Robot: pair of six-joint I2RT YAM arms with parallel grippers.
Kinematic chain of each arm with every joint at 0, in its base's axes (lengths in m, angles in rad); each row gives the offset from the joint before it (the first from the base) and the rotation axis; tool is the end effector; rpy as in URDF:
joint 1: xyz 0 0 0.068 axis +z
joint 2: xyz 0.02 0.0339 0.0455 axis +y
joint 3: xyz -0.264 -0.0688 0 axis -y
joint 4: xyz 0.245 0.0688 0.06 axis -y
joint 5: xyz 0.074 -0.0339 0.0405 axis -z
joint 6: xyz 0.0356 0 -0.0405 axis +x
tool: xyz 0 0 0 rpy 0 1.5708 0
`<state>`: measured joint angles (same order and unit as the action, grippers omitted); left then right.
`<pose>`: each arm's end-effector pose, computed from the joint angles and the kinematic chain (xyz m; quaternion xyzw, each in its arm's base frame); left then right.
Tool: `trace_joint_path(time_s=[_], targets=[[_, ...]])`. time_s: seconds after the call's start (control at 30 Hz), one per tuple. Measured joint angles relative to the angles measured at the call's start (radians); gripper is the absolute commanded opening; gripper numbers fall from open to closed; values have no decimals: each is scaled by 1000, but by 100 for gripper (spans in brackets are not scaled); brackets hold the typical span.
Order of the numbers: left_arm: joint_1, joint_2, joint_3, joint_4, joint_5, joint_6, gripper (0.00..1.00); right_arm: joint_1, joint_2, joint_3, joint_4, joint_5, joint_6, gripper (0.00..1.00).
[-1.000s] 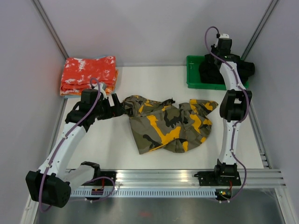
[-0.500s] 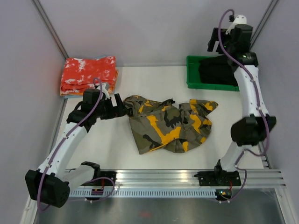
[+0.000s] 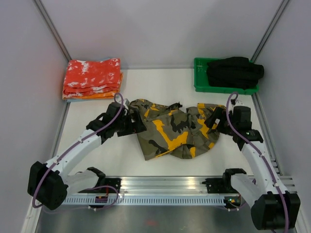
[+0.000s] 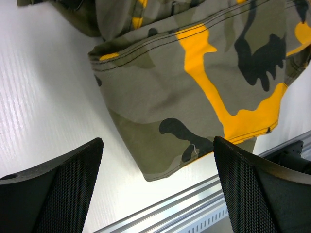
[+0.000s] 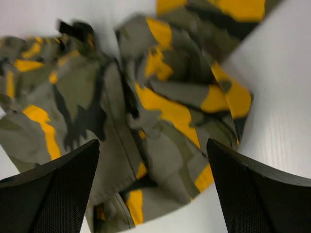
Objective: Fold and stack the trousers
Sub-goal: Flatten the trousers out
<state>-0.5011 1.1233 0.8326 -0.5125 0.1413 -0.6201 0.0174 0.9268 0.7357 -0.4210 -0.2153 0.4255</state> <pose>0.2024 -0.1166 0.2602 -0.0286 0.9249 -0.2540 0.2815 0.2023 0.0111 0.2745 0.1302 0.8739 0.1937 0.4264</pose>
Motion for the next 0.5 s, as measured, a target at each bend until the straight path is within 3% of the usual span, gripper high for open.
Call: trace_joint_path(time_s=[0.17,0.3,0.5], targets=[[-1,-14,-85,18,-22,-63,100,4,-77,-177,-66,3,56,98],[-2,-25,-120,35,-35,-93,100,5,-29,-225,-18,18,105,98],[-3,-34,-174,86,-33,-124,99,5,50,-237,18,170,131,98]])
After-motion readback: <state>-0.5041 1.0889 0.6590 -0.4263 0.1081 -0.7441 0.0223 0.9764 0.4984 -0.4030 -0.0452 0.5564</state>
